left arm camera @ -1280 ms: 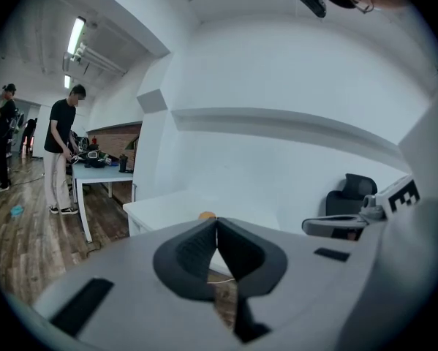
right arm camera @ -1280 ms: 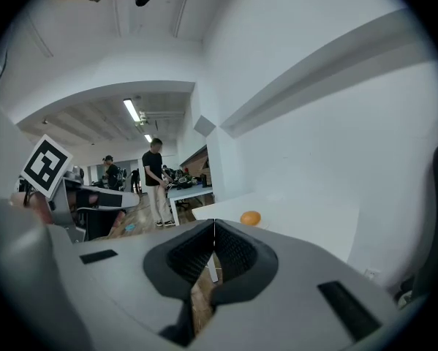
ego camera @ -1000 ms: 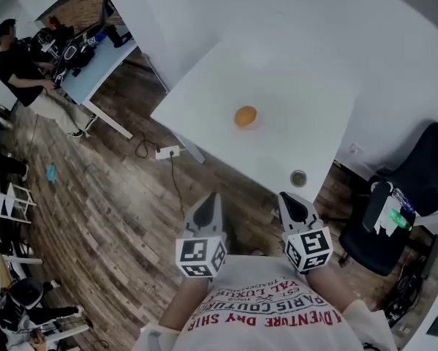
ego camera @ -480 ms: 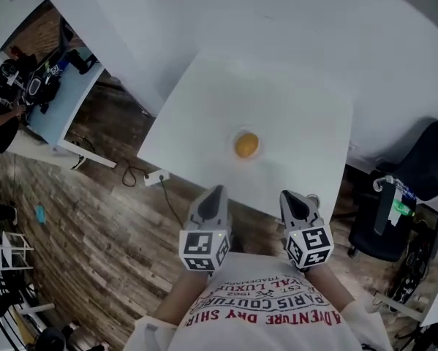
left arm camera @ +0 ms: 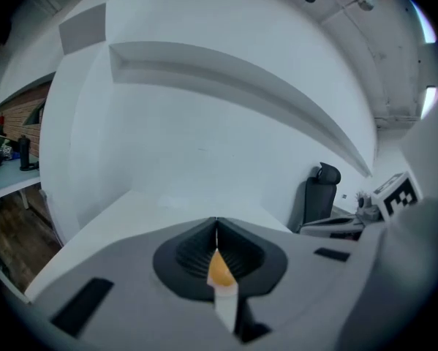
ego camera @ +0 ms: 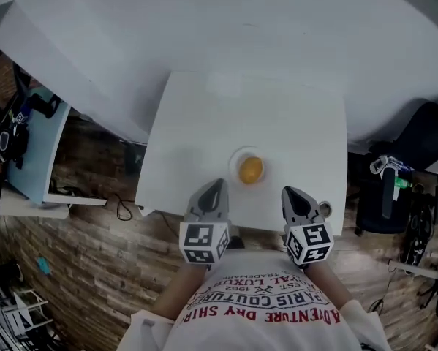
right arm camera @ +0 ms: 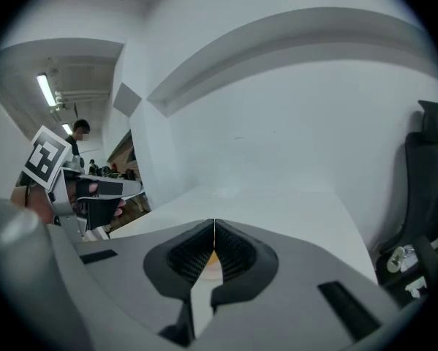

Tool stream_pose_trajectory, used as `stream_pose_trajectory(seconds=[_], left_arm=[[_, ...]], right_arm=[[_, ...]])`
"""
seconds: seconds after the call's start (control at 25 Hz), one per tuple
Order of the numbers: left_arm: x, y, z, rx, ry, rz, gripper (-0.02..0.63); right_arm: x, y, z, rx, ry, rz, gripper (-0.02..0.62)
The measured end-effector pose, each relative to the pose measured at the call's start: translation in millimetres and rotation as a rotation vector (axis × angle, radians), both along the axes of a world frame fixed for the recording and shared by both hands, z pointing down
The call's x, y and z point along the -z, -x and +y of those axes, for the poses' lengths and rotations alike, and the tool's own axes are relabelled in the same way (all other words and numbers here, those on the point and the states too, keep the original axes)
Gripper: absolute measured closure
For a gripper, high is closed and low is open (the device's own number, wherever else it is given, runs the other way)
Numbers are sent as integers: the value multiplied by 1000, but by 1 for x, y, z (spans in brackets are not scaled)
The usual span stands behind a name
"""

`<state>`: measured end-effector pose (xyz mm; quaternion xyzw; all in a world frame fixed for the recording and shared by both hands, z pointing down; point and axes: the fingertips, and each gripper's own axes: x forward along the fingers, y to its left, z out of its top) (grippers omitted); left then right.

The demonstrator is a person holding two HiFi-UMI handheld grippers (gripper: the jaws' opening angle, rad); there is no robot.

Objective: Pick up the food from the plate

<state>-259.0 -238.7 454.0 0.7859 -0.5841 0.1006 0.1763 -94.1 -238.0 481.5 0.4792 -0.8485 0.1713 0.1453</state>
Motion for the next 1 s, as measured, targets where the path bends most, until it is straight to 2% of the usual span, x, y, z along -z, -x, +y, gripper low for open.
stream_pose_trajectory(seconds=[0.2,0.36,0.68,0.84,0.96,1.0], left_arm=[[-10,2,-32,-82,25,3,598],[-21,-17,-41,-142,60,0,598],[-54,-47,-50,-190,145,-12,598],[-74,-65,-54,-234,207,9,594],[-83,-75,-58,-256,232,4,511],[-87,-77,-59,-263,240,-11,464]], right_arm=[[-6,2,-16,-101,24,3,581],[-12,-6,-22,-152,40,14,581],[-21,-13,-43,-112,67,16,581],[-24,-18,-52,-87,76,25,581],[-34,-21,-57,-71,103,26,581],[-38,-21,-57,-64,113,26,581]])
